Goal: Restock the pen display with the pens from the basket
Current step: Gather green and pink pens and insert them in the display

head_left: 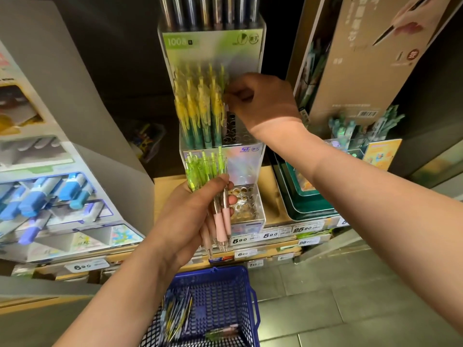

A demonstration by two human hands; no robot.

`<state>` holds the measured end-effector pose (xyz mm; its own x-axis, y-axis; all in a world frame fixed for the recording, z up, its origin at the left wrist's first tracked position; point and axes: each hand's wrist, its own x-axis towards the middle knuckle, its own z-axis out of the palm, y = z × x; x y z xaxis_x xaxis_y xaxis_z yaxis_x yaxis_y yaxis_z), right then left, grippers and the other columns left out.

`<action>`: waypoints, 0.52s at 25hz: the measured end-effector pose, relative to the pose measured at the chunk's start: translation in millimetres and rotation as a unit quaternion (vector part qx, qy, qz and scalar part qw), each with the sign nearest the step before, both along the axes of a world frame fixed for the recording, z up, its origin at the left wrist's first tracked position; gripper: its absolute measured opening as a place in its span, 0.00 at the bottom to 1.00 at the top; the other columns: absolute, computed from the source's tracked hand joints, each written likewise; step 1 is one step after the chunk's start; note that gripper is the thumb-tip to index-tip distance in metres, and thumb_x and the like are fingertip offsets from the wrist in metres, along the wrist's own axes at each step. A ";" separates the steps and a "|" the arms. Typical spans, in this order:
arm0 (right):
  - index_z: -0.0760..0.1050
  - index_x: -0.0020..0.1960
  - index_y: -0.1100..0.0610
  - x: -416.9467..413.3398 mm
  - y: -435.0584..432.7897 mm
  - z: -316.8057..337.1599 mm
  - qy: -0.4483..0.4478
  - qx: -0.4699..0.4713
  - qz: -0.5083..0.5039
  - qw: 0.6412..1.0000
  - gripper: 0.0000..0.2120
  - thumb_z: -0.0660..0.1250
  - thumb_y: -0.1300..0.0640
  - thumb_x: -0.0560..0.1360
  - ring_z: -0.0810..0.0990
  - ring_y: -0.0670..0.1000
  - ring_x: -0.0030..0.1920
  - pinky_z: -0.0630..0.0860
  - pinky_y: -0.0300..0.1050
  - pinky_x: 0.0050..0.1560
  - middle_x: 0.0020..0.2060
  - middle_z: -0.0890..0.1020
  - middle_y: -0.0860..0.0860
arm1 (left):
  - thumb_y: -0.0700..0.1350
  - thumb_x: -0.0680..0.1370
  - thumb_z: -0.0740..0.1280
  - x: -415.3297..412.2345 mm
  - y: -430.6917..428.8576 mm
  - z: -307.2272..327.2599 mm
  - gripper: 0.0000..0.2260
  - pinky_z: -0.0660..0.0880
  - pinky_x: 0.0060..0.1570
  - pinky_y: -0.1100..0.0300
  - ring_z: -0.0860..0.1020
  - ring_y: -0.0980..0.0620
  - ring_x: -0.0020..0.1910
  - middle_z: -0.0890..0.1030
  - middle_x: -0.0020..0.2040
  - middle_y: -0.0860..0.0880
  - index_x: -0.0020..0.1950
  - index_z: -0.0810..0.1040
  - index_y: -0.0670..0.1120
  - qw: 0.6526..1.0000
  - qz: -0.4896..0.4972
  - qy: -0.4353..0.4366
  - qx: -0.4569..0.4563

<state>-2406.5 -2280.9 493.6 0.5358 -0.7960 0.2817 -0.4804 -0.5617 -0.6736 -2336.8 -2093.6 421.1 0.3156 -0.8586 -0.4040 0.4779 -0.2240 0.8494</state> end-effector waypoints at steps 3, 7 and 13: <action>0.84 0.57 0.49 0.6 0.9 1.9 0.026 0.016 -0.004 1.000 0.10 0.68 0.50 0.79 0.83 0.44 0.51 0.70 0.24 0.47 0.52 0.86 0.45 | 0.49 0.78 0.73 -0.6 -0.2 0.9 0.09 0.80 0.38 0.56 0.83 0.49 0.40 0.85 0.43 0.43 0.53 0.84 0.45 1.000 -0.002 -0.009 -0.002; 0.85 0.49 0.50 -11.9 15.2 1.0 0.072 0.054 -0.035 0.995 0.10 0.67 0.47 0.79 0.84 0.45 0.44 0.78 0.40 0.51 0.42 0.87 0.46 | 0.50 0.78 0.73 -1.9 -2.3 3.2 0.10 0.81 0.40 0.54 0.83 0.50 0.40 0.85 0.44 0.44 0.54 0.84 0.46 1.000 -0.007 -0.005 -0.012; 0.87 0.45 0.52 -58.3 61.4 -15.6 -0.013 0.335 0.110 0.936 0.06 0.73 0.51 0.76 0.81 0.36 0.33 0.71 0.26 0.34 0.38 0.86 0.43 | 0.52 0.79 0.71 0.8 -4.9 10.2 0.07 0.78 0.35 0.55 0.82 0.50 0.38 0.86 0.43 0.45 0.52 0.86 0.51 0.997 -0.019 -0.054 -0.044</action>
<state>-2464.9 -2219.5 478.0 0.7076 -0.6692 -0.2267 -0.3816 -0.0920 -0.9197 -2336.1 -2098.5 431.3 0.3187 -0.9016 -0.2924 0.3758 -0.1631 0.9122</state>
